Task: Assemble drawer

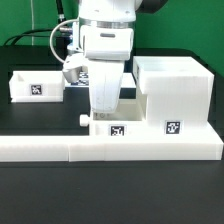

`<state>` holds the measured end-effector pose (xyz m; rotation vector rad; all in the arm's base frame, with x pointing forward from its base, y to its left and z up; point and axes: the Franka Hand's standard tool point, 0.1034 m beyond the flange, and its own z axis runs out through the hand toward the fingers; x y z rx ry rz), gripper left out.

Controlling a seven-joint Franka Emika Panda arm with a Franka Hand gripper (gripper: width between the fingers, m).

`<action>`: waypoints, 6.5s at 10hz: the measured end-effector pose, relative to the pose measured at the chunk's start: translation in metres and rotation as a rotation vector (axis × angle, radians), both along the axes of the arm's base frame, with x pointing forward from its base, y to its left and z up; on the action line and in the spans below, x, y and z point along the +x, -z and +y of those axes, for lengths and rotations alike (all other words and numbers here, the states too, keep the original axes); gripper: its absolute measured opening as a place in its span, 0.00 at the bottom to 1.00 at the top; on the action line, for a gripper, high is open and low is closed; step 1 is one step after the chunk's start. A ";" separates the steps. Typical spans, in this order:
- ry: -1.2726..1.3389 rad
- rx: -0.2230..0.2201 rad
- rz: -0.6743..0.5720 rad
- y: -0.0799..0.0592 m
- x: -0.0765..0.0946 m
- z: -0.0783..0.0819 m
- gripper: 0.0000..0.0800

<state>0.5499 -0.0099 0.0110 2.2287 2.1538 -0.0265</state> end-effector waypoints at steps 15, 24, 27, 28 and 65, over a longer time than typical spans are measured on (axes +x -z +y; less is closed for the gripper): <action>-0.036 -0.005 -0.003 0.002 0.002 0.004 0.05; 0.016 -0.011 0.001 0.003 0.000 0.003 0.05; -0.051 -0.020 -0.034 0.002 0.003 0.011 0.05; -0.060 -0.033 -0.038 0.002 0.003 0.012 0.05; -0.159 0.149 0.088 -0.012 0.017 0.006 0.81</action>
Offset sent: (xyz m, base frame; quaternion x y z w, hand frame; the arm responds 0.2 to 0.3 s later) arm 0.0000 0.0000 0.0000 0.0000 0.0000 0.0000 1.0000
